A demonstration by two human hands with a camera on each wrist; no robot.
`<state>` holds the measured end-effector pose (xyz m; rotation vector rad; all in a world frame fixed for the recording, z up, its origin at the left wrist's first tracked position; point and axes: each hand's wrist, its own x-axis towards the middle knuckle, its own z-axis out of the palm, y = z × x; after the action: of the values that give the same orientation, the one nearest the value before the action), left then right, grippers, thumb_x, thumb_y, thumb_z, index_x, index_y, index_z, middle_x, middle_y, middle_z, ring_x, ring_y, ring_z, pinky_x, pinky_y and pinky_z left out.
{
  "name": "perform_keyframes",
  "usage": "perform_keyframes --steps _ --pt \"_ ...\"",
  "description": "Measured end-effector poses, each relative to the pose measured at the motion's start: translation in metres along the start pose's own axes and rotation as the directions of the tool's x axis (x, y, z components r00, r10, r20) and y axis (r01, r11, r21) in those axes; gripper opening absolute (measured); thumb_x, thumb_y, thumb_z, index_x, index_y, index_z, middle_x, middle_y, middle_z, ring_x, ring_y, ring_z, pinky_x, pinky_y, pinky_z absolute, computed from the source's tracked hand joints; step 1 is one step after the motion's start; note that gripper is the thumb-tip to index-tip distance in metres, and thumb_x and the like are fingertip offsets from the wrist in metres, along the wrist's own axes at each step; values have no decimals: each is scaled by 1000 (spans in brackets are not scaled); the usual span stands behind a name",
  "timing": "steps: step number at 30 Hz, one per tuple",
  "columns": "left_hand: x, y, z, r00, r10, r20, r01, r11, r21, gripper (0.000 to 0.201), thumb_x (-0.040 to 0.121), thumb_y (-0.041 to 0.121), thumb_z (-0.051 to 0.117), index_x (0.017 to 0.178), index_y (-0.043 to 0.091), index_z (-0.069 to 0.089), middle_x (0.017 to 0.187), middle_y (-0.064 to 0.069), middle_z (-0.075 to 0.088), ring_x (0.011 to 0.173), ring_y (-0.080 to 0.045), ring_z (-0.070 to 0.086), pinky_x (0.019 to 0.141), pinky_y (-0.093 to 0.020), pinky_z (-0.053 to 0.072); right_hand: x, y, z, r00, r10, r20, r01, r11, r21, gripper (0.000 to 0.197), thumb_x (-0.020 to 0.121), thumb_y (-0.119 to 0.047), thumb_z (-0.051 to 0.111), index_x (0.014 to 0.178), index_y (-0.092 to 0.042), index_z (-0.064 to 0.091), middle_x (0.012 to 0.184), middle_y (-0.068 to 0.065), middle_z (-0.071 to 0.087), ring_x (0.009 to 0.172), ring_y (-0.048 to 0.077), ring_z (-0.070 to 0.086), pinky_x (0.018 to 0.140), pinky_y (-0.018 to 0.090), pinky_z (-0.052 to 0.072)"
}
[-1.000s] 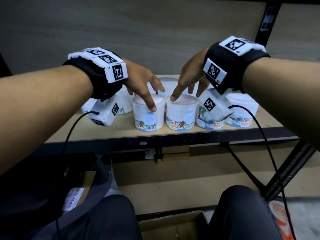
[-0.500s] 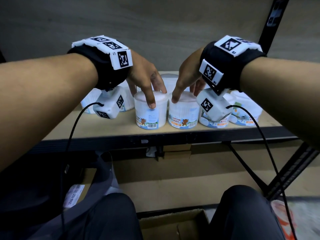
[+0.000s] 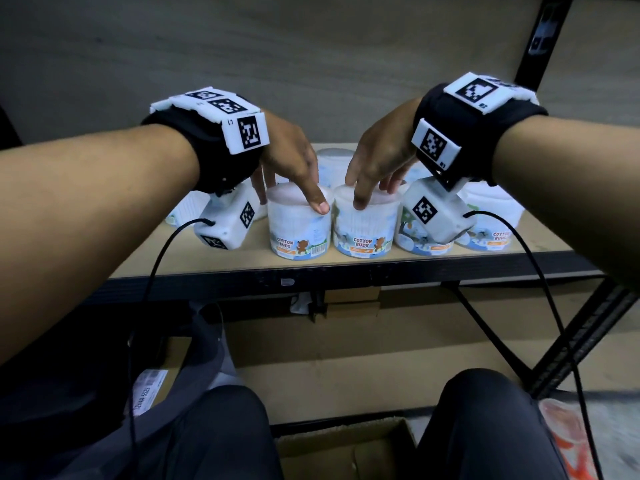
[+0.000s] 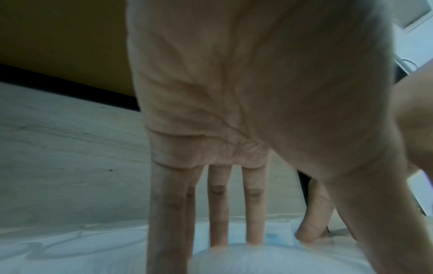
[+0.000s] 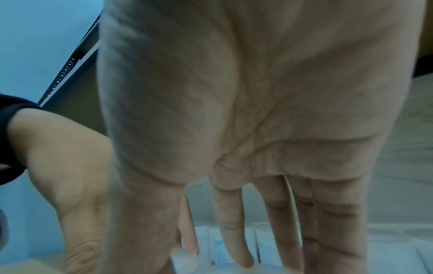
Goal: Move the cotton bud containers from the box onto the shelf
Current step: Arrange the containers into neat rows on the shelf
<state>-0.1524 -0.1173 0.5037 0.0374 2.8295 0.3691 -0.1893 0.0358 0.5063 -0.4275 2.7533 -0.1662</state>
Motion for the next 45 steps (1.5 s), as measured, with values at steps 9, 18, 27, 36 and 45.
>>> perform_keyframes --steps 9,18,27,36,45 --pt "3 12 6 994 -109 -22 110 993 48 57 69 60 77 94 15 56 127 -20 53 82 -35 70 80 -41 60 -4 13 1 995 -101 12 100 993 55 70 78 -11 81 140 -24 54 138 11 55 109 21 58 93 27 51" --pt "3 14 8 991 -129 -32 131 988 83 67 69 65 74 105 13 51 131 -21 52 84 -36 70 89 -45 56 -2 16 1 991 -132 -7 132 989 66 69 78 -11 80 140 -28 54 139 7 55 85 7 58 71 18 48" --pt "4 11 9 990 -138 -39 141 985 96 85 62 72 74 116 9 55 129 -17 54 81 -32 70 73 -36 59 -4 15 2 991 -135 -19 136 989 61 68 79 -11 79 140 -28 53 139 7 54 82 4 56 67 17 47" --pt "-7 -4 3 999 32 28 -33 999 39 78 70 45 82 139 30 49 134 3 54 118 -23 57 89 -44 57 -3 15 3 993 -118 -8 118 991 70 64 80 -13 79 138 -26 55 138 6 55 103 17 57 77 20 50" --pt "-3 -7 0 997 60 42 -60 998 12 65 71 33 87 130 26 62 122 5 66 108 -22 65 77 -39 62 3 14 3 994 -109 -3 109 990 89 63 78 -18 82 136 -24 58 135 10 57 120 22 56 98 30 50"
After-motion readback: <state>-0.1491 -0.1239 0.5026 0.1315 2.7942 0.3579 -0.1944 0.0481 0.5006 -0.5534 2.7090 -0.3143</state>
